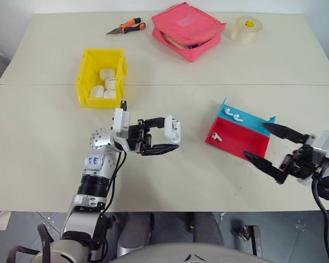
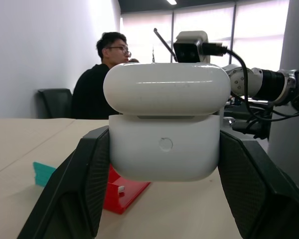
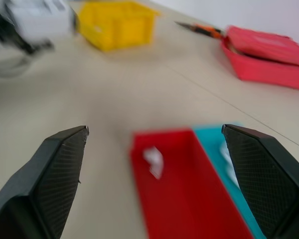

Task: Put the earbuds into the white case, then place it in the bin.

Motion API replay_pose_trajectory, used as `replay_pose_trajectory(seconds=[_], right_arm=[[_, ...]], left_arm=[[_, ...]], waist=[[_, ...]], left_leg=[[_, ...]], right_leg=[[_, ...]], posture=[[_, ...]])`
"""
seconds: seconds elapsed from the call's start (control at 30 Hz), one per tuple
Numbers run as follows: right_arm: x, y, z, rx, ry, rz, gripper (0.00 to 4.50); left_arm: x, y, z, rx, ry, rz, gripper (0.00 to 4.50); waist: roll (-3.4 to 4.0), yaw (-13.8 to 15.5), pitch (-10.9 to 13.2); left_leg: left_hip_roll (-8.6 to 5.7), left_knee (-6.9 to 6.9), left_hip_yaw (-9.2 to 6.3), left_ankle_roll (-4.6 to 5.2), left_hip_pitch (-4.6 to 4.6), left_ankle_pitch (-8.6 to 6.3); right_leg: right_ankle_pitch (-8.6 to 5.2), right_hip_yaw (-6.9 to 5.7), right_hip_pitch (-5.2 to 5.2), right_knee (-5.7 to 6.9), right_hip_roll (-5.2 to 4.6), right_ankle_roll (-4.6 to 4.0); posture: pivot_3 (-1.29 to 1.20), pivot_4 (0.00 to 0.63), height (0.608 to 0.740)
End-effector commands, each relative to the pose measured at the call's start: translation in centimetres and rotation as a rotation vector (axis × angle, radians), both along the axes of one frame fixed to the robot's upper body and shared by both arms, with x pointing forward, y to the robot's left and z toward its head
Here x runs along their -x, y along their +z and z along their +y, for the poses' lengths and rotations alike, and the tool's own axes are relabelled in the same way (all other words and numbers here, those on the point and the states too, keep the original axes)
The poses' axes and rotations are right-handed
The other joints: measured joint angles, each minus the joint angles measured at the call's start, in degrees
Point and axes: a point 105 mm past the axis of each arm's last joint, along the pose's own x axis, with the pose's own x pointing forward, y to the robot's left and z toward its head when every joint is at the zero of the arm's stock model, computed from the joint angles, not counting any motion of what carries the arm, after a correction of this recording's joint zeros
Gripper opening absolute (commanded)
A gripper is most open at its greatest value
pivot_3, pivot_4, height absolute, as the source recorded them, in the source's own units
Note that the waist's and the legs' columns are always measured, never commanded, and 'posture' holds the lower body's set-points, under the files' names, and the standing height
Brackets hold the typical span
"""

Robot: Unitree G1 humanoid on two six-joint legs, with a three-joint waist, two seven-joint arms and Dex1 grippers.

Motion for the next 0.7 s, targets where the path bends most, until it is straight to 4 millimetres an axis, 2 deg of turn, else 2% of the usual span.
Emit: replay_pose_trajectory(seconds=[0.03, 0.1, 0.23, 0.37, 0.53, 0.7], right_arm=[[0.2, 0.1, -1.9, 0.040, -0.036, -0.038, 4.49], [-0.5, 0.0, -2.3, 0.057, -0.038, -0.021, 4.49], [-2.7, 1.3, -1.7, 0.067, 0.003, 0.002, 4.49], [-5.1, 1.1, -2.1, 0.229, -0.040, 0.247, 4.49], [-8.9, 3.1, -1.1, 0.339, -0.049, 0.300, 4.49], [-12.6, 3.4, -0.2, 0.493, -0.058, 0.358, 4.49]], left_arm=[[0.0, 0.2, 0.3, 0.014, 0.039, -0.027, 2.80], [0.0, 0.1, 0.3, 0.018, 0.054, -0.029, 2.80], [0.2, 0.1, 0.1, 0.023, 0.059, -0.033, 2.80], [0.3, 0.1, -0.2, 0.034, 0.063, -0.037, 2.80], [0.5, 0.3, -0.8, 0.047, 0.054, -0.043, 2.80], [0.7, 0.5, -1.3, 0.062, 0.048, -0.050, 2.80]], waist=[[0.00, -0.07, 0.00], [0.01, -0.21, 0.00], [0.03, -0.69, -0.01], [0.07, -0.40, -0.02], [0.05, -0.24, -0.01], [0.05, -0.19, -0.01]], left_leg=[[0.00, 0.00, 0.00, 0.00, 0.00, 0.00], [0.02, 0.00, -0.01, 0.00, 0.01, 0.00], [0.07, 0.01, 0.08, -0.01, 0.06, 0.01], [0.06, 0.02, 0.01, -0.03, 0.03, 0.02], [0.07, 0.05, -0.03, -0.03, -0.05, 0.02], [0.05, 0.01, -0.07, -0.04, -0.14, 0.01]], right_leg=[[0.00, 0.01, 0.00, 0.00, 0.00, 0.00], [0.00, 0.00, 0.00, 0.00, 0.00, 0.00], [0.00, 0.03, 0.00, 0.02, 0.00, 0.01], [0.00, 0.01, -0.01, 0.01, -0.01, 0.00], [0.02, -0.02, -0.06, -0.05, -0.02, -0.01], [0.02, -0.05, -0.13, -0.13, -0.03, -0.01]], posture=[[0.00, 0.150, 0.740], [0.00, 0.150, 0.740], [0.00, 0.150, 0.740], [0.00, 0.150, 0.740], [0.00, 0.150, 0.740], [0.00, 0.150, 0.740]])
